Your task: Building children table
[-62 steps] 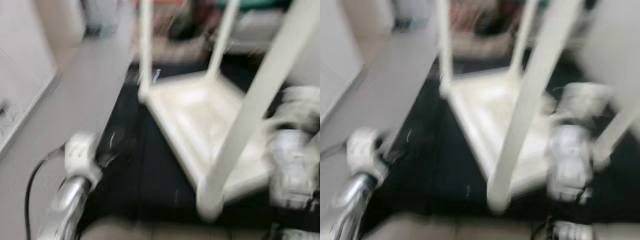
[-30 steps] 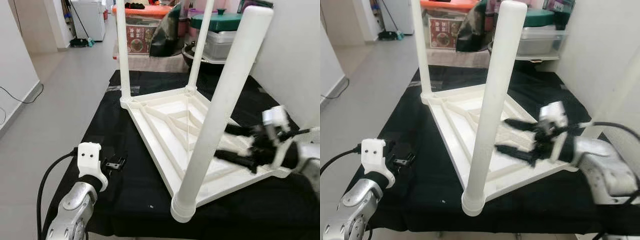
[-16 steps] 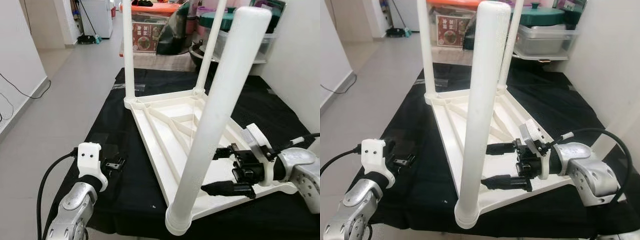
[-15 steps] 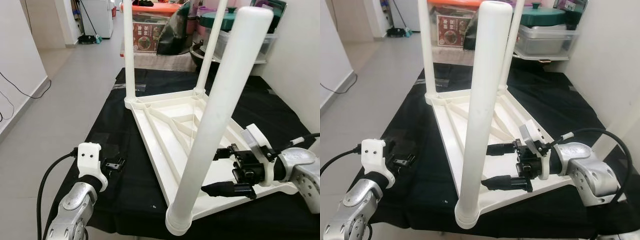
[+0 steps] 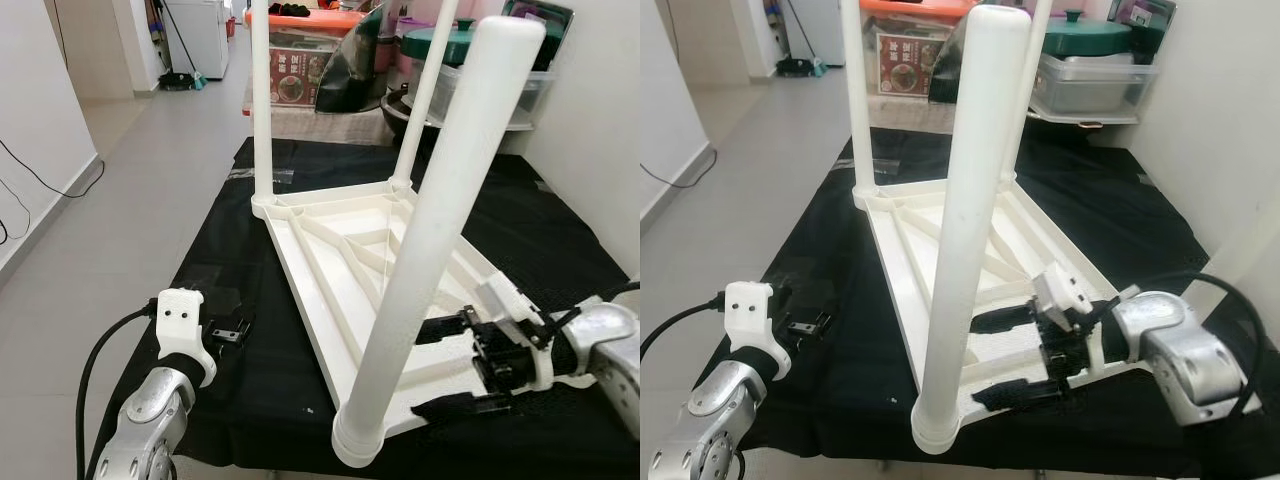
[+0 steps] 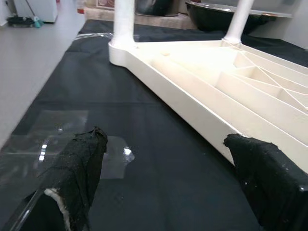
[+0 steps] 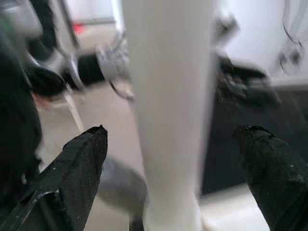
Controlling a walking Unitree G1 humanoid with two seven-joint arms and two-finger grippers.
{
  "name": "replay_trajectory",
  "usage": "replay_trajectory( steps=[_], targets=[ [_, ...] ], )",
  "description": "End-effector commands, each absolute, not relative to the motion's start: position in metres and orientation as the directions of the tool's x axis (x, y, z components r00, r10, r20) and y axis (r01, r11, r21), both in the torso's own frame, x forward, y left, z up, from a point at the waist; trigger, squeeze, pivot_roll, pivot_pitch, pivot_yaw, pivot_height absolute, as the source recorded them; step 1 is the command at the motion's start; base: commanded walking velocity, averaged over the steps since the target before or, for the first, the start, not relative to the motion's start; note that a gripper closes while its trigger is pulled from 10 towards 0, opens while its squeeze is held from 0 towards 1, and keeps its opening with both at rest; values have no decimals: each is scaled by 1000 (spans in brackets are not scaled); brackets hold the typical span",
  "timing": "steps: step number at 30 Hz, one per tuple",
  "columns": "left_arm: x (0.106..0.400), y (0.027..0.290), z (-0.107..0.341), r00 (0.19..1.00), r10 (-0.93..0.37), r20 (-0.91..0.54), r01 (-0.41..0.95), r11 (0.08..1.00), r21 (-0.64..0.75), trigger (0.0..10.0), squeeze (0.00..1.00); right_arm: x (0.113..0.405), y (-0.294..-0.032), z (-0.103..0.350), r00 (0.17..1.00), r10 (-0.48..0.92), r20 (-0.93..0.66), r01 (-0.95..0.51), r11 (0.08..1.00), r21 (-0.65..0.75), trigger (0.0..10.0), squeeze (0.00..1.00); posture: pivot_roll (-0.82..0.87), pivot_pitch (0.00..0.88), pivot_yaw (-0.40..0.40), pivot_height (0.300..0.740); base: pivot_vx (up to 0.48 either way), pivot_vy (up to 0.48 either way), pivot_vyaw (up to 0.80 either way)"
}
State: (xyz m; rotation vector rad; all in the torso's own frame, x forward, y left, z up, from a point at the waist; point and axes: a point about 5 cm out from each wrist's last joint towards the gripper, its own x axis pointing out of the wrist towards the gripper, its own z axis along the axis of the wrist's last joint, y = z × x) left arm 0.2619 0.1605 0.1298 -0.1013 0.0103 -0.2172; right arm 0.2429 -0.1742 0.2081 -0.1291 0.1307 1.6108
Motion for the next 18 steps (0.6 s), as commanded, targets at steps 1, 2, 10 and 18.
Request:
replay_trajectory(
  steps=[1, 2, 10, 18],
  targets=[
    [262, 159, 128, 976, -219, -5, 218, 971, -101, 10000, 0, 243, -161, 216, -45, 994, -97, -999, -46, -17, 10000, 0, 76, 0, -75, 740, 0, 0, 0],
    [262, 159, 128, 976, -219, -5, 218, 971, -101, 10000, 0, 243, -161, 216, -45, 994, -97, -999, -46, -17, 10000, 0, 76, 0, -75, 740, 0, 0, 0],
    [263, 160, 127, 977, -215, -3, 214, 972, -98, 10000, 0, 247, -132, 208, -9, 1000, 12, -999, -8, -38, 10000, 0, 89, 0, -83, 740, 0, 0, 0],
    [262, 161, 125, 977, -214, -9, 212, 973, -96, 10000, 0, 267, -137, 200, 210, 977, 20, -976, 211, -44, 0, 0, 87, 0, -81, 740, 0, 0, 0]
  ],
)
